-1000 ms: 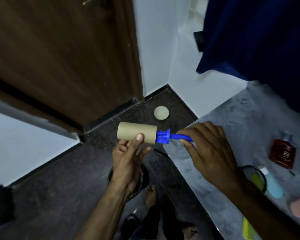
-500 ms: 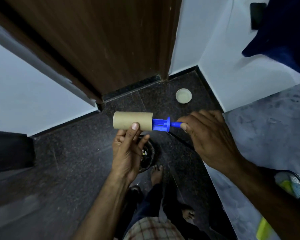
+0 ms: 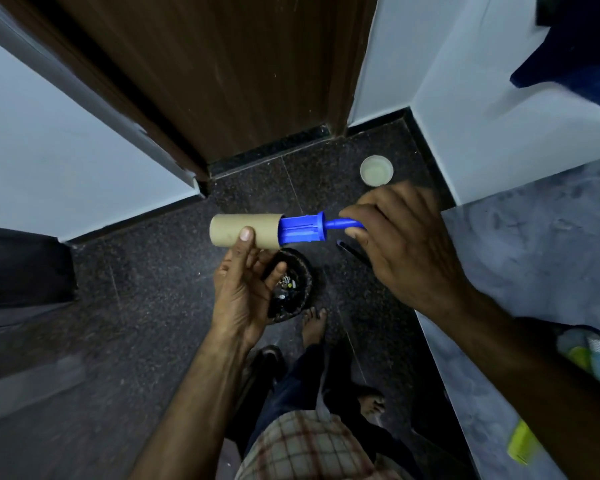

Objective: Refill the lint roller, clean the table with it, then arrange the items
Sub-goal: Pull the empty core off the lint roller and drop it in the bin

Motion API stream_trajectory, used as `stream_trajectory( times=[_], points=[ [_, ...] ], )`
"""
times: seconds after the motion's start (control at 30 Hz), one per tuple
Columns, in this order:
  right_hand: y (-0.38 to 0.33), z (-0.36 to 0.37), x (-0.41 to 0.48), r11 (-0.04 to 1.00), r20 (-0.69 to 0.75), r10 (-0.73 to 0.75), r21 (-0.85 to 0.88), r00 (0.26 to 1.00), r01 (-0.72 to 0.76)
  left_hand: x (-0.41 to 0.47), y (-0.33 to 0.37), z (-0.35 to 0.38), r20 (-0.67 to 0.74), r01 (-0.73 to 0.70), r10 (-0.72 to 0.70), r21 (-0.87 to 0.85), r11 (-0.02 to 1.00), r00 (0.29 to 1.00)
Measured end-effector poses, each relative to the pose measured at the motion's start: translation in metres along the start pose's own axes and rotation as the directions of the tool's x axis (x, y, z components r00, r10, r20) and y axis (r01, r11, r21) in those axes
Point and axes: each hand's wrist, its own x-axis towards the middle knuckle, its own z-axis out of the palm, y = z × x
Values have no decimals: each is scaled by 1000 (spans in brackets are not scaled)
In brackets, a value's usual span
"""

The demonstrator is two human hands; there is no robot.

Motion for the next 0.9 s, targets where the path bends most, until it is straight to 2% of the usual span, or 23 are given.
stream_trajectory(
  times=[0.13,0.23,0.5,0.6,0.73,0.9],
  points=[
    [-7,16,1,998,130,16,50,991,-22,4,4,-23,94,-14,15,-10,1000,995],
    [-16,26,4,997,165,15,78,986,-28,5,4,-32,149,-12,12,5,1000,989],
    [-15,41,11,995,122,12,100,993,-24,10,-13,-34,15,17,-16,-16,1000,1000],
    [-9,53,5,994,161,6,105,987,-23,18,-22,-33,-50,7,-8,-28,1000,999],
    [0,70,-2,995,249,16,92,968,-40,31,-32,-42,-25,26,-27,-73,997,999],
    [9,85,2,993,158,2,113,987,-20,45,-41,-55,-50,39,-44,-102,994,998]
  ],
)
